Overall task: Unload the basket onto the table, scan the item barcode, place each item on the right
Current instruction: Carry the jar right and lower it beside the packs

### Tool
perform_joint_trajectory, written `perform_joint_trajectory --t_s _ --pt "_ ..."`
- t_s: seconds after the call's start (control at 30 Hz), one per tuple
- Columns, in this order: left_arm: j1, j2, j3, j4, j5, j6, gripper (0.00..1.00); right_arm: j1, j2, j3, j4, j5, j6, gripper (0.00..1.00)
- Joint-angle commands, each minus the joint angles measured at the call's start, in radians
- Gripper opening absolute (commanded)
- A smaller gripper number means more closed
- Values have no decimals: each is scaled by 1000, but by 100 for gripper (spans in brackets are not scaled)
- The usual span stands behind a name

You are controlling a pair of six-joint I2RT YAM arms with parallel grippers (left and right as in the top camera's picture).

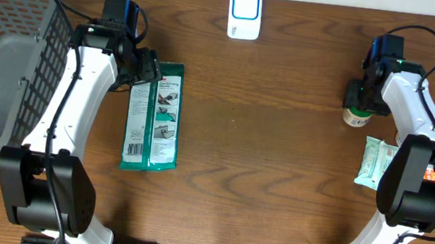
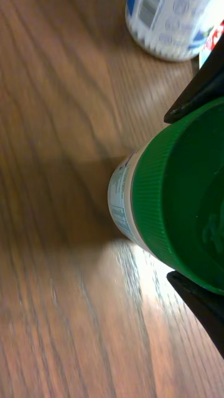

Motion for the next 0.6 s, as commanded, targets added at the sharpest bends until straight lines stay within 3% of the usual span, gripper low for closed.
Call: perform_joint_trajectory --t_s 0.0,0.13,0.23,0.37,0.57 --pt "4 -13 -8 0 -13 6 81 -9 -2 -13 -9 87 14 1" --pt "4 -13 -8 0 -13 6 81 -9 -2 -13 -15 113 11 3" --pt "4 -13 -8 0 -13 6 81 -9 -2 -13 -34 122 12 24" --pt "4 -13 -8 0 -13 6 81 -9 -2 -13 -57 122 11 38" --pt "4 -13 -8 0 -13 6 81 -9 -2 -13 -74 124 11 92"
